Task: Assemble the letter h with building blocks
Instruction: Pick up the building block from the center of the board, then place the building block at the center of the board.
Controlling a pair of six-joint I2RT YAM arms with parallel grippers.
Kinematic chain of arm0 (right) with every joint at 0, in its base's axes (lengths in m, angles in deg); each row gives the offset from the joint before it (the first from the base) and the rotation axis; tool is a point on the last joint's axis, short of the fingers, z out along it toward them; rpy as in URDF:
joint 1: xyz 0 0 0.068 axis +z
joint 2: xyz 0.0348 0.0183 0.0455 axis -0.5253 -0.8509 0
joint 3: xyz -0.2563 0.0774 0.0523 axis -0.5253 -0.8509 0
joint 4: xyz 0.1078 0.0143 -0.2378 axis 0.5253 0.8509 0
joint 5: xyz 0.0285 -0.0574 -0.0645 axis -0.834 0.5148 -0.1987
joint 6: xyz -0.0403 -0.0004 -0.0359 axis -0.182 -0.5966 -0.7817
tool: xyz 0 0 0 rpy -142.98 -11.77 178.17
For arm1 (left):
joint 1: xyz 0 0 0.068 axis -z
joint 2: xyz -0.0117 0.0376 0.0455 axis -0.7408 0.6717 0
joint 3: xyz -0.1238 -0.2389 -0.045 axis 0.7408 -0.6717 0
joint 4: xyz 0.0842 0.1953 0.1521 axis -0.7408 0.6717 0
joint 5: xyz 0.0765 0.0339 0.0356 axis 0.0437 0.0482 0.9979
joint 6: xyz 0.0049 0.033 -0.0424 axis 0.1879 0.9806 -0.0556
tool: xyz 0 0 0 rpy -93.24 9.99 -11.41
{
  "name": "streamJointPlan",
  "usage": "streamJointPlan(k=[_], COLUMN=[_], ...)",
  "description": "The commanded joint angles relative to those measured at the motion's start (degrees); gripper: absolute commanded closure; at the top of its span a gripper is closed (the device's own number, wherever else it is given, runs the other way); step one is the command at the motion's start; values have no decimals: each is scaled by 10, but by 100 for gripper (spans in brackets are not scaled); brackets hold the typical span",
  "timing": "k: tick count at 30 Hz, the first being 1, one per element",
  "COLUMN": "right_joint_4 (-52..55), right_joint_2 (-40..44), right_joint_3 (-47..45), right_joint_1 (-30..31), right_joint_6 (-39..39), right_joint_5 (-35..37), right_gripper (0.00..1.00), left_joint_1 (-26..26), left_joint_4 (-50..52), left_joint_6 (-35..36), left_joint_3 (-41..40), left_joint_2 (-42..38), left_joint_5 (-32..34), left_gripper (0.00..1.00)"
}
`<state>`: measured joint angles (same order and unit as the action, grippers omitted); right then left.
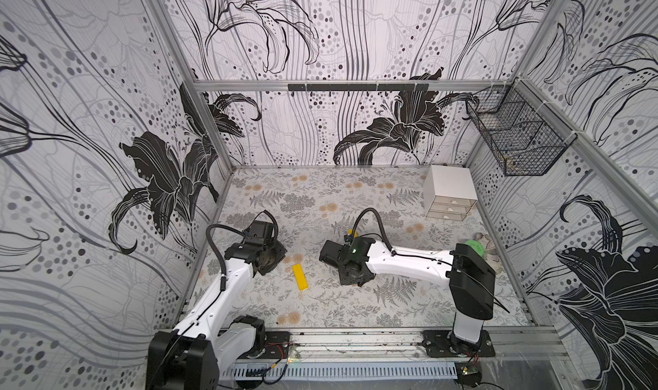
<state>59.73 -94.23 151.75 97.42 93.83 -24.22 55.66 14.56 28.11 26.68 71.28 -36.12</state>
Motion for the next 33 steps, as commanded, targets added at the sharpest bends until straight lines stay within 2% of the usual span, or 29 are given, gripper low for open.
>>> streamJointPlan(k=[1, 15, 16, 19, 22, 33], right_joint_4=[-11, -50, -52, -45, -41, -27], right_joint_2=[11, -39, -38, -38, -38, -45], right_joint_3=[-23, -31, -33, -29, -29, -24], right_joint_1=[4, -16, -19, -20, -21, -28], right_joint_6=[22, 35, 36, 33, 33, 41], right_joint_5=[2, -37, -39, -37, -37, -42], right_gripper=[91, 88, 85, 61, 54, 67], left_joint_1=[-4, -4, -4, -4, -4, -4], left_joint_4=[-28, -35, -35, -35, -36, -30], left_joint_6=[16, 14, 14, 13, 12, 14], left_joint_3=[-6, -12, -12, -11, -9, -2], left_joint_2=[3, 8, 8, 8, 11, 14], left_joint_5=[-16, -24, -25, -24, -24, -25], left_gripper=[78, 78, 78, 78, 78, 78])
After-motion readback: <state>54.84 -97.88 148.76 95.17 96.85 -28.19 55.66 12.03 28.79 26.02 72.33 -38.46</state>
